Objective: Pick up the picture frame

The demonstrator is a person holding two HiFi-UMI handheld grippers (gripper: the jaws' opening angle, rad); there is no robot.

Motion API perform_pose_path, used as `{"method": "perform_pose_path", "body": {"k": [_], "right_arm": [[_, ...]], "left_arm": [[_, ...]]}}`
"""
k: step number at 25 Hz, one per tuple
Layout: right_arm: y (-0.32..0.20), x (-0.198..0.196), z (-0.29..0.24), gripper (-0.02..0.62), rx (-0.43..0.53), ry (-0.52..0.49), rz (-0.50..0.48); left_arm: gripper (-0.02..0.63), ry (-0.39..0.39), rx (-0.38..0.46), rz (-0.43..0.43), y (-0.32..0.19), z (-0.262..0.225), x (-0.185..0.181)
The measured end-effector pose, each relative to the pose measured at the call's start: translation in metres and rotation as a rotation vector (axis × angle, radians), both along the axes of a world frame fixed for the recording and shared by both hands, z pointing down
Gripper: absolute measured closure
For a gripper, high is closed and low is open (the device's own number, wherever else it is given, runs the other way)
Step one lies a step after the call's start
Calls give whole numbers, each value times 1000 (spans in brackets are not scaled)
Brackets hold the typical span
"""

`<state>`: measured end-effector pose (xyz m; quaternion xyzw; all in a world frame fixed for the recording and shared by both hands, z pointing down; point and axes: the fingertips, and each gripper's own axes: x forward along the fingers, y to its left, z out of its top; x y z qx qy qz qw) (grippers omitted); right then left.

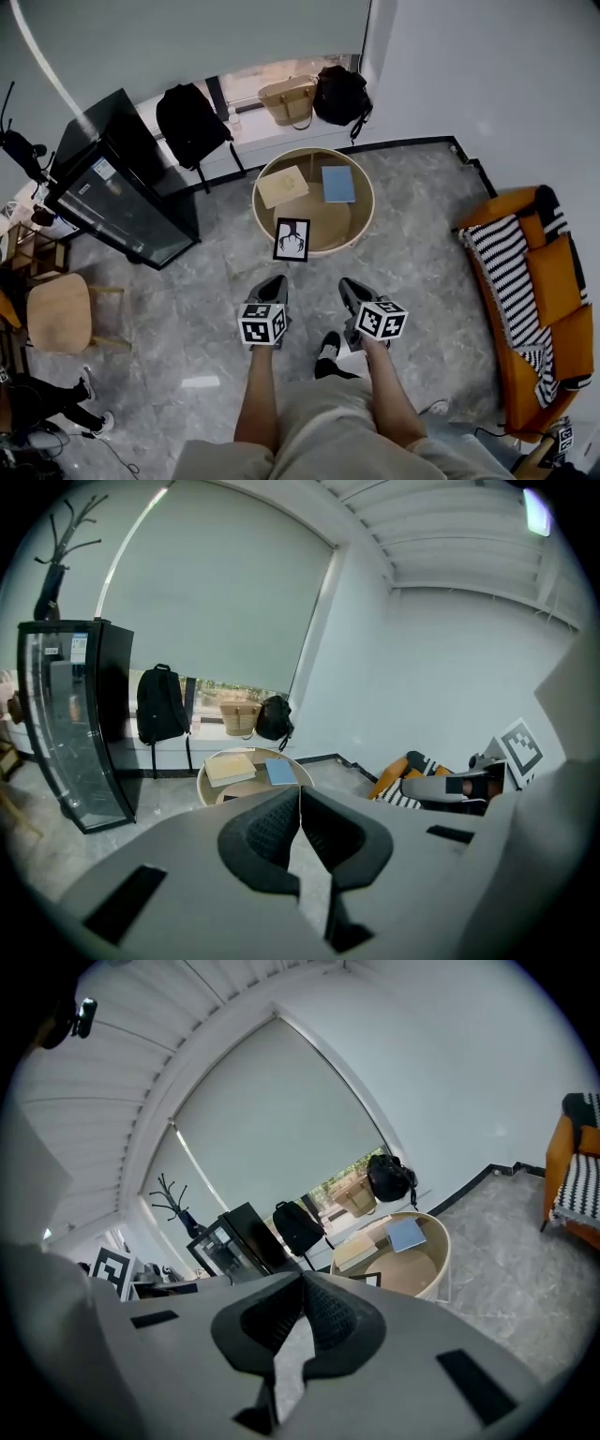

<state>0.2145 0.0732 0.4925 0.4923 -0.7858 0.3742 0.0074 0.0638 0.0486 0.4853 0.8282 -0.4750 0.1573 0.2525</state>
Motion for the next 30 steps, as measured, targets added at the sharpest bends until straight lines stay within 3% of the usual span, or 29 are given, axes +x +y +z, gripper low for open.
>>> {"method": "perform_pose_path", "body": {"k": [9, 22, 26, 30], "right_arm": [[-37, 24, 18, 560, -40, -69, -38], [-53, 3, 53, 560, -125, -139, -20], [-78, 7, 59, 560, -125, -103, 4], [-118, 30, 45, 560, -102, -75, 93]], "left_arm": [[584, -27, -14, -86, -22, 8, 22], [584, -89, -126, -152, -10, 40, -23], [584, -124, -137, -118, -36, 56, -32], [584, -139, -116, -104, -78, 54, -51]]}}
